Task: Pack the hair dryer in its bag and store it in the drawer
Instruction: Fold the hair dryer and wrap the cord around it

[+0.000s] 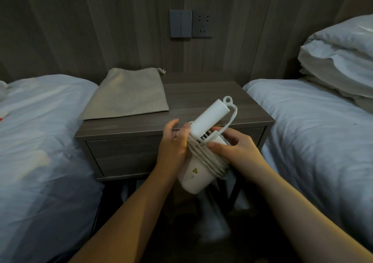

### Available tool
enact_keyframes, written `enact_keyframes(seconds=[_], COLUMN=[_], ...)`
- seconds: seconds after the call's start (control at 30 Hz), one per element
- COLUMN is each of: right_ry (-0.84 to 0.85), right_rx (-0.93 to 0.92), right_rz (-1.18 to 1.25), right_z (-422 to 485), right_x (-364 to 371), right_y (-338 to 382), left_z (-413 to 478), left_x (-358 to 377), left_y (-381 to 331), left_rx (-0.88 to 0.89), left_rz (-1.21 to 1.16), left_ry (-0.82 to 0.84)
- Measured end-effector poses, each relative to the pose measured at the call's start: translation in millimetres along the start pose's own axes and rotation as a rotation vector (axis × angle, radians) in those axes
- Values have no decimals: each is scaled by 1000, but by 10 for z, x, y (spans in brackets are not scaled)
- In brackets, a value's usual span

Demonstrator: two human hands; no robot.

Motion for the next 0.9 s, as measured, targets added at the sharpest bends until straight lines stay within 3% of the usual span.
enact_keyframes(seconds=[0.13,0.23,0.43,0.53,0.73,0.9], right_ry=[-49,-68,-111,-100,-65,113], right_rx=[47,54,47,14,-28,-60], right_rz=[46,58,83,73,-52,-135], right_z=[70,86,90,74,50,43], right_x=[-209,-344,-400,-341,-251,-177], right_y=[-35,-12,19,48,91,118], left_z=[-29,-112,-272,-299,-270,-230], left_x=[59,106,277,347,321,227], left_y=[-176,-165,-115,-127,-87,-107], left_rx=[283,279,355,419,411,389], left_rz=[381,678,1011,1043,877,824], left_ry=[267,389,313,266,268,238])
Point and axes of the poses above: each hand's wrist, its own z-axis towards the middle knuckle, its own x-axis out of the palm, y = z × x, the point moved 6 cm from there along z, towards the middle knuckle, and after that the axes turned 3 degrees about z, right-handed, at the moved point
